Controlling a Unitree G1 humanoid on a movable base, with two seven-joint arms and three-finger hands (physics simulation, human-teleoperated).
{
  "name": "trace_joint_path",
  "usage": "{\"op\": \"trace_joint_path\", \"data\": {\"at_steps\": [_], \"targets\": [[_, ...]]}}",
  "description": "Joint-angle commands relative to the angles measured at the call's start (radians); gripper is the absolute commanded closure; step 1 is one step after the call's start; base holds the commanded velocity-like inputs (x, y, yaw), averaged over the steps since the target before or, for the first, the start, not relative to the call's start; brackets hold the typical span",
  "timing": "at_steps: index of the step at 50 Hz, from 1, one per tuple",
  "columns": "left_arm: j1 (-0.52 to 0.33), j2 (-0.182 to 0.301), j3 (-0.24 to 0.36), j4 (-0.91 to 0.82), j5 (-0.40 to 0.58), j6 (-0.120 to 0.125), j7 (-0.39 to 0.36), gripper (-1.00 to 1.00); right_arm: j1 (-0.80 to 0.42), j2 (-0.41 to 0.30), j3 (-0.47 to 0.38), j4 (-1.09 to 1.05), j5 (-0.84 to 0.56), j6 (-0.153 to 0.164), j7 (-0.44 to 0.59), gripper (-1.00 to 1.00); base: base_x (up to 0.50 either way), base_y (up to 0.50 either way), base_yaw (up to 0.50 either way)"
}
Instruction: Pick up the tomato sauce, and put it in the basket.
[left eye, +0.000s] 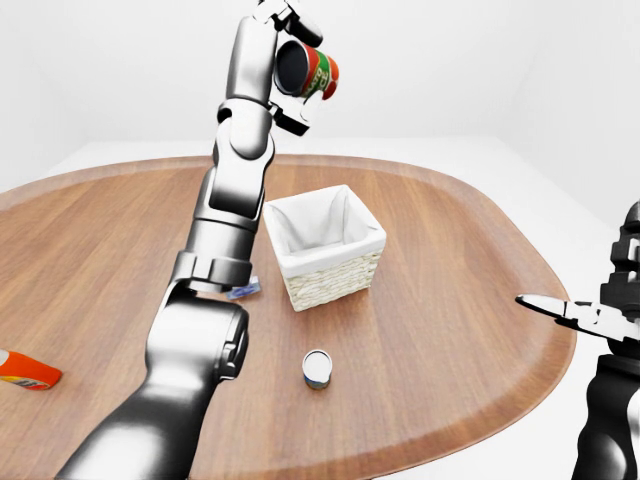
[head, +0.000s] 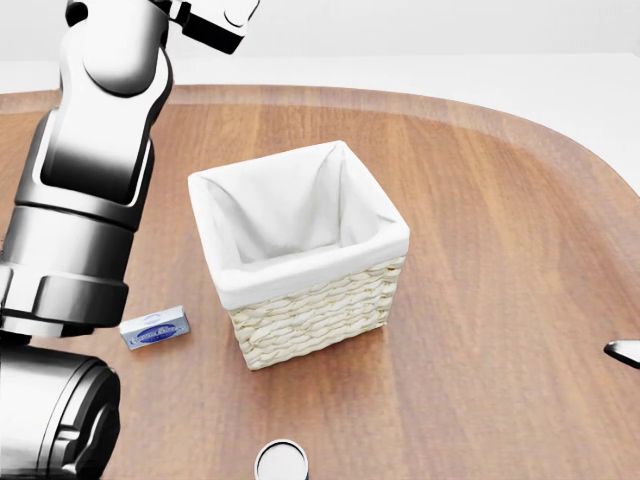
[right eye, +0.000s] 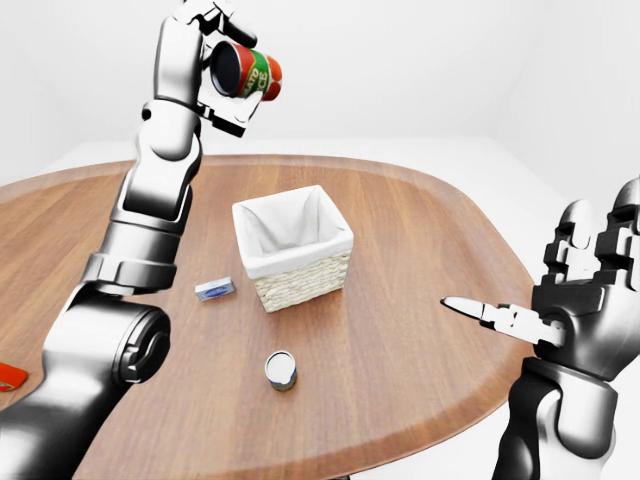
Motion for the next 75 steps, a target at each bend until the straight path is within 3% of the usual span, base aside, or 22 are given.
{"op": "trace_joint_path", "data": {"at_steps": [1, 3, 7, 10, 13, 15, 24, 25, 44, 61, 62, 63, 64, 75], "targets": [[-0.264, -0.011, 0.028, 0.731, -0.025, -0.029, 0.161, 1.00, 0.002, 0.002, 0.001, -0.003, 0.003, 0.000, 0.002, -1.00, 0.00, 0.00, 0.00], [-0.238, -0.028, 0.033, 0.750, -0.010, 0.040, 0.159, 1.00, -0.001, 0.001, 0.000, 0.005, 0.004, 0.000, 0.004, -1.00, 0.00, 0.00, 0.00], [-0.187, -0.053, 0.075, 0.761, -0.029, 0.040, 0.081, 1.00, 0.002, 0.003, 0.006, 0.006, 0.004, 0.000, 0.006, -1.00, 0.00, 0.00, 0.00], [-0.134, -0.072, 0.037, 0.768, 0.027, 0.040, 0.028, 1.00, -0.003, 0.001, 0.009, 0.006, 0.006, 0.000, 0.005, -1.00, 0.00, 0.00, 0.00], [-0.111, -0.086, 0.042, 0.769, 0.044, 0.040, -0.010, 1.00, -0.003, 0.002, 0.017, 0.003, 0.001, 0.000, 0.003, -1.00, 0.00, 0.00, 0.00], [-0.089, -0.092, 0.035, 0.770, 0.070, 0.040, 0.012, 1.00, 0.000, 0.003, 0.013, 0.007, 0.004, 0.000, 0.006, -1.00, 0.00, 0.00, 0.00], [-0.039, -0.107, 0.036, 0.774, 0.127, 0.040, -0.049, 1.00, -0.001, 0.001, 0.015, -0.003, 0.006, 0.000, 0.002, -1.00, 0.00, 0.00, 0.00], [-0.036, -0.109, 0.018, 0.774, 0.152, 0.040, -0.040, 1.00, -0.002, 0.002, 0.016, 0.001, 0.004, 0.000, 0.003, -1.00, 0.00, 0.00, 0.00], [-0.059, -0.106, 0.036, 0.772, 0.161, 0.040, -0.053, 1.00, -0.007, -0.003, 0.015, -0.001, 0.006, 0.000, 0.001, -1.00, 0.00, 0.00, 0.00], [-0.074, -0.089, 0.027, 0.773, 0.182, 0.040, -0.013, 1.00, -0.009, -0.001, 0.024, 0.013, -0.002, 0.000, 0.001, -1.00, 0.00, 0.00, 0.00], [-0.075, -0.088, 0.027, 0.773, 0.186, 0.040, -0.003, 0.95, -0.009, -0.002, 0.024, 0.009, 0.000, 0.000, -0.001, -1.00, 0.00, 0.00, 0.00], [-0.076, -0.087, 0.030, 0.773, 0.186, 0.040, -0.008, 0.07, -0.007, -0.001, 0.023, 0.006, 0.000, 0.000, -0.001, -1.00, 0.00, 0.00, 0.00], [-0.076, -0.086, 0.030, 0.773, 0.189, 0.040, -0.005, -0.98, -0.006, 0.000, 0.022, 0.006, 0.001, 0.000, 0.000, -1.00, 0.00, 0.00, 0.00], [-0.067, -0.083, 0.035, 0.774, 0.197, 0.040, 0.003, -1.00, -0.005, 0.000, 0.021, 0.016, 0.000, 0.000, 0.004, -1.00, 0.00, 0.00, 0.00]]}}
